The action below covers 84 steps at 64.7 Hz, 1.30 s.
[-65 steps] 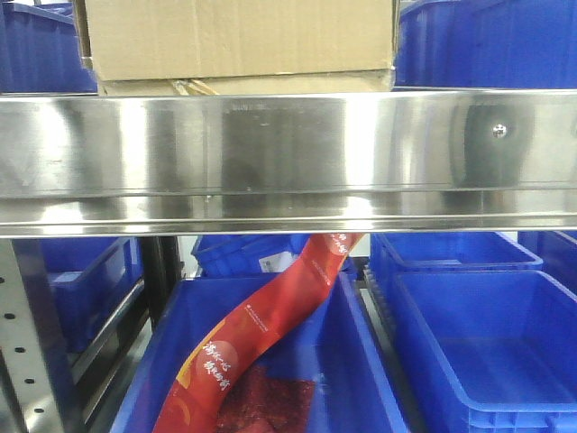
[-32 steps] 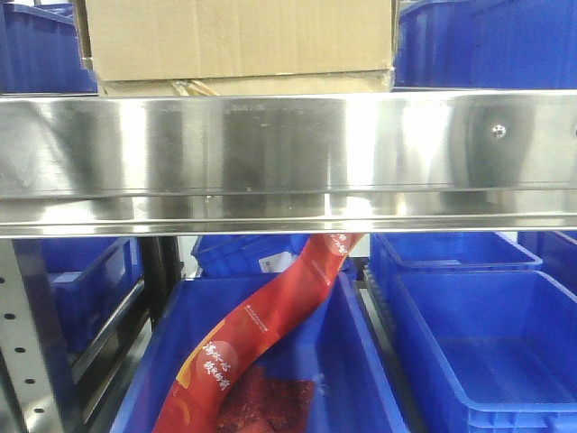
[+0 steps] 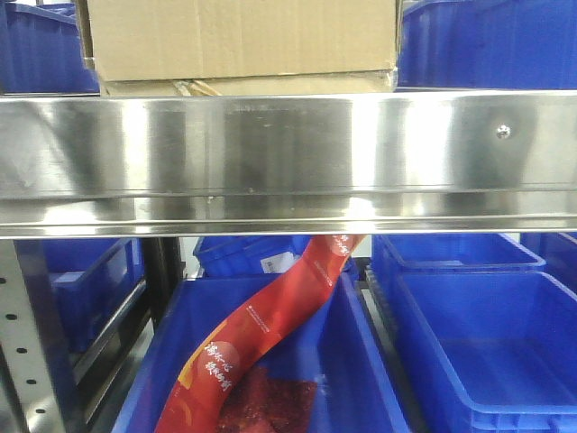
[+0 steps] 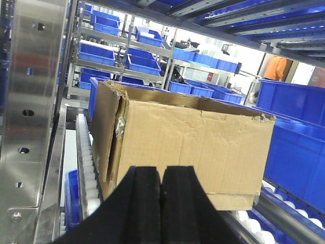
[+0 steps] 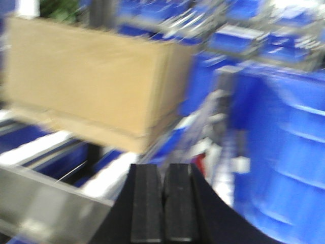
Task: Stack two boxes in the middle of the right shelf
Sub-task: 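Open both grippers and pull them back from the boxes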
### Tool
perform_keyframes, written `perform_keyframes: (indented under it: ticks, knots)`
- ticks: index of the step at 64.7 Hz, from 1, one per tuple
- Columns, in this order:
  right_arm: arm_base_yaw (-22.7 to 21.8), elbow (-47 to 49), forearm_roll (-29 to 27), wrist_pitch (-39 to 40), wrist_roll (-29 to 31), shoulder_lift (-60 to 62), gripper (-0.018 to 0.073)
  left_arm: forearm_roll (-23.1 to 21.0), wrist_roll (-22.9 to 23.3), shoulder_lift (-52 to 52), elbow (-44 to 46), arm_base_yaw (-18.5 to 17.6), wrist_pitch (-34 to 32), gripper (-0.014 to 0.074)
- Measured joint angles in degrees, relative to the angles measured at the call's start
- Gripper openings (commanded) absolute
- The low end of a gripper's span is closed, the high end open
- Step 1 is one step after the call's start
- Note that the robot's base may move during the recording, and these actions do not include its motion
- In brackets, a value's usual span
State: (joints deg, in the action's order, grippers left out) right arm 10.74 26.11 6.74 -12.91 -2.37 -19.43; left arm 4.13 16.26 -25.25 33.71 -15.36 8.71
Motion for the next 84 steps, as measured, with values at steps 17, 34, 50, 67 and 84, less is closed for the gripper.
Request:
perform_keyframes:
  ticks: [17, 34, 50, 67, 84]
  knots:
    - [-13.95, -16.38, -9.83, 7.49, 4.98, 10.41, -0.0160, 0.00, 0.00, 0.00, 0.00, 0.00, 0.00, -0.0111]
    - [-14.57, -25.97, -13.49, 9.02, 9.44, 18.68, -0.0160, 0.00, 0.00, 0.00, 0.00, 0.00, 0.00, -0.0111]
    - [-14.57, -25.97, -12.68, 9.28, 9.08, 19.07, -0.0160, 0.00, 0.00, 0.00, 0.00, 0.00, 0.00, -0.0111]
    - [-14.57, -25.97, -11.25, 9.69, 3.85, 19.17, -0.0160, 0.00, 0.00, 0.00, 0.00, 0.00, 0.00, -0.0111]
    - [-14.57, -25.97, -10.95, 9.69, 3.62, 19.22, -0.0160, 0.00, 0.00, 0.00, 0.00, 0.00, 0.00, -0.0111]
